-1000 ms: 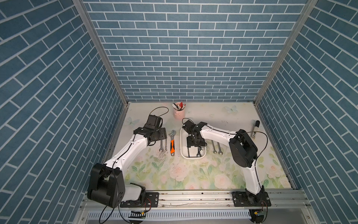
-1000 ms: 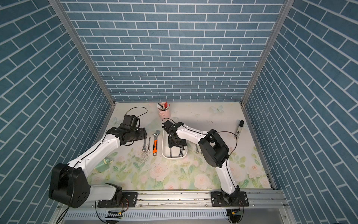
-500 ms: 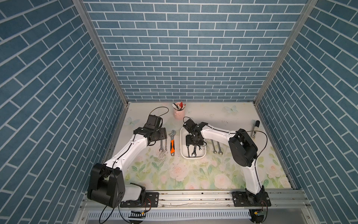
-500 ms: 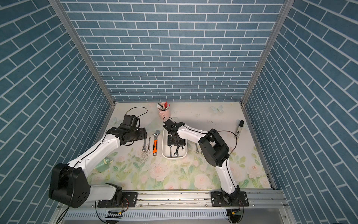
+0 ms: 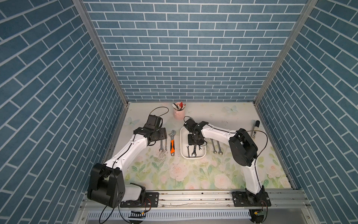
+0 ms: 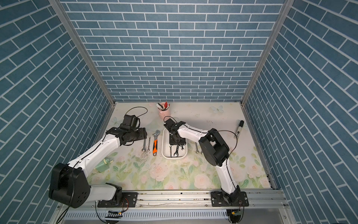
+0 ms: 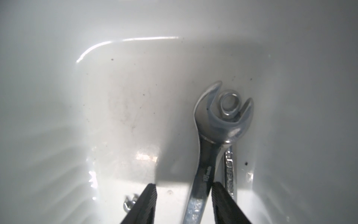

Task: Take out the wrench from the storage box
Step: Pick up the wrench from the storage box.

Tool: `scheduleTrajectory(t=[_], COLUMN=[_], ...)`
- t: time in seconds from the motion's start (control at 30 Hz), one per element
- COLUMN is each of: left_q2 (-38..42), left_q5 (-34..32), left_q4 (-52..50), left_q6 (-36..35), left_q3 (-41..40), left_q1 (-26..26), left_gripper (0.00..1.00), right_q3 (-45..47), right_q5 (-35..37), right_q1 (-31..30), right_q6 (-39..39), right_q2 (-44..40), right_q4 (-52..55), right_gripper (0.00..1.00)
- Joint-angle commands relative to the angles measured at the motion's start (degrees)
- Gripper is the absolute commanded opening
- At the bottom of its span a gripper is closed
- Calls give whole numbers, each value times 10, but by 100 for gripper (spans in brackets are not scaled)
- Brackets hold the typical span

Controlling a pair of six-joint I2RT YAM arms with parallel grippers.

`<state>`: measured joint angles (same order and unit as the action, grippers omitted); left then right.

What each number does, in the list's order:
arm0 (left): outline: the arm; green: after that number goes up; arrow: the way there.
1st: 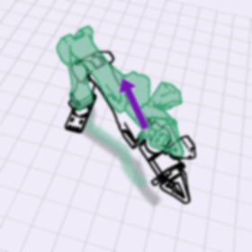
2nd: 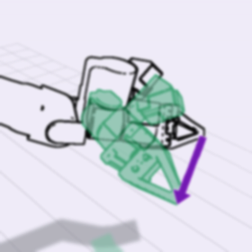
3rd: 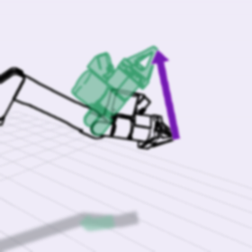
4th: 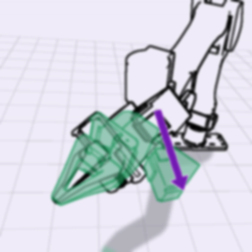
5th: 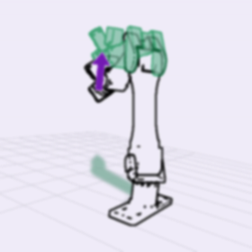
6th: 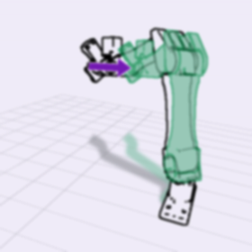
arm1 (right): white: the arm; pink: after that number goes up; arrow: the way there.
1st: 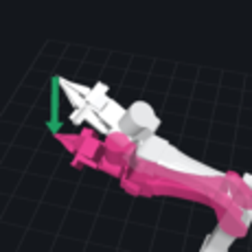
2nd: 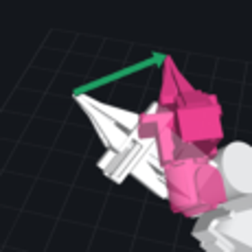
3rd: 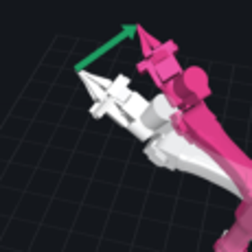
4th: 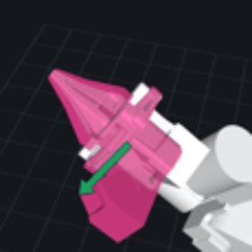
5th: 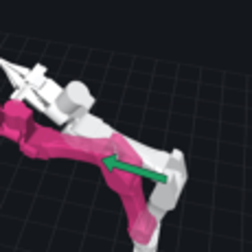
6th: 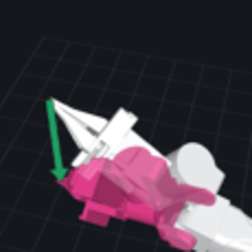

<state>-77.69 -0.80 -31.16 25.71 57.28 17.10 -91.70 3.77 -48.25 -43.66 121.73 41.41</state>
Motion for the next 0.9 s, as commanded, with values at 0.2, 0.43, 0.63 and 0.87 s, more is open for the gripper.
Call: scheduleTrajectory(t=[0.2,0.43,0.63,0.87], left_q2=[-6,-5,-4,-3], left_q5=[-4,-5,-9,-17], left_q4=[1,0,-2,-9], left_q6=[1,2,2,0], left_q3=[-6,-7,-6,-2], left_q1=[-5,-5,-5,-5], left_gripper=[72,72,72,71], right_q3=[15,-7,-14,-37], right_q5=[-10,2,2,6], right_q1=[2,2,2,2], right_q6=[-10,-1,3,17], right_q2=[19,36,36,22], right_q4=[8,33,37,50], right_gripper=[34,21,14,12])
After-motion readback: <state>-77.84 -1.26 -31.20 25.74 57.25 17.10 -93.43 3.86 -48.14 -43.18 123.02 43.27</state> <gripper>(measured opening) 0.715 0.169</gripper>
